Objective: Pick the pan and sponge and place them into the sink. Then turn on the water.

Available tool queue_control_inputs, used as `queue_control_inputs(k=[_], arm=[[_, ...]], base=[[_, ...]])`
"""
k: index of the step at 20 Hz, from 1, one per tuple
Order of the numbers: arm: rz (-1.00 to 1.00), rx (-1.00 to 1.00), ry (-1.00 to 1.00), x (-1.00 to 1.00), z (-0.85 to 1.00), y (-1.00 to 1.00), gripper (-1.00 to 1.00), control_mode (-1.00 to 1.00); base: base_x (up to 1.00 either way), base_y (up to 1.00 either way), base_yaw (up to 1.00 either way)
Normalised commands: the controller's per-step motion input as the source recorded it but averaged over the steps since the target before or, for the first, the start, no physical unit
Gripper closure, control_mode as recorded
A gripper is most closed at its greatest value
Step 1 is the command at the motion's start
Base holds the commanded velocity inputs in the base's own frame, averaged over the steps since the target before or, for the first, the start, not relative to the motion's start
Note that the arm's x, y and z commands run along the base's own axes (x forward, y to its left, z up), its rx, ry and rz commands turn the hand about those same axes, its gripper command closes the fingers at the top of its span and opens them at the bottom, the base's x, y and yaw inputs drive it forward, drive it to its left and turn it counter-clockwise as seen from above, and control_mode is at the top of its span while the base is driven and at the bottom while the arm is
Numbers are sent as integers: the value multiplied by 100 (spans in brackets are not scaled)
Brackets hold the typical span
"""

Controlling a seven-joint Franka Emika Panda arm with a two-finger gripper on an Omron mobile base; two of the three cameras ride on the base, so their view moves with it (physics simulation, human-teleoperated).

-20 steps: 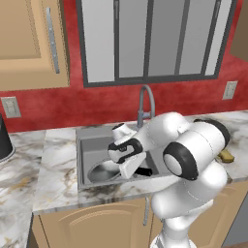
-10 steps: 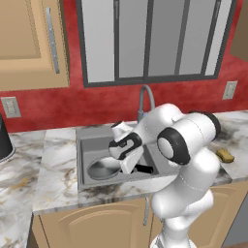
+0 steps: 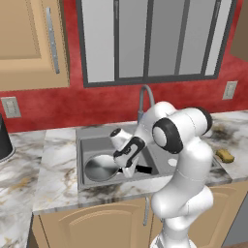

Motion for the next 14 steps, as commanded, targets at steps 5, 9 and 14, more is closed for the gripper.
queue_control_inputs(k=[5,9,14], arm=[[16,-1,-9,23,-35,0,100,-100],[11,0,-1,28,-23,0,100,-100],[7,1,0,22,-5,0,-100,-100]], base=[[0,0,0],[0,0,0],[0,0,0]])
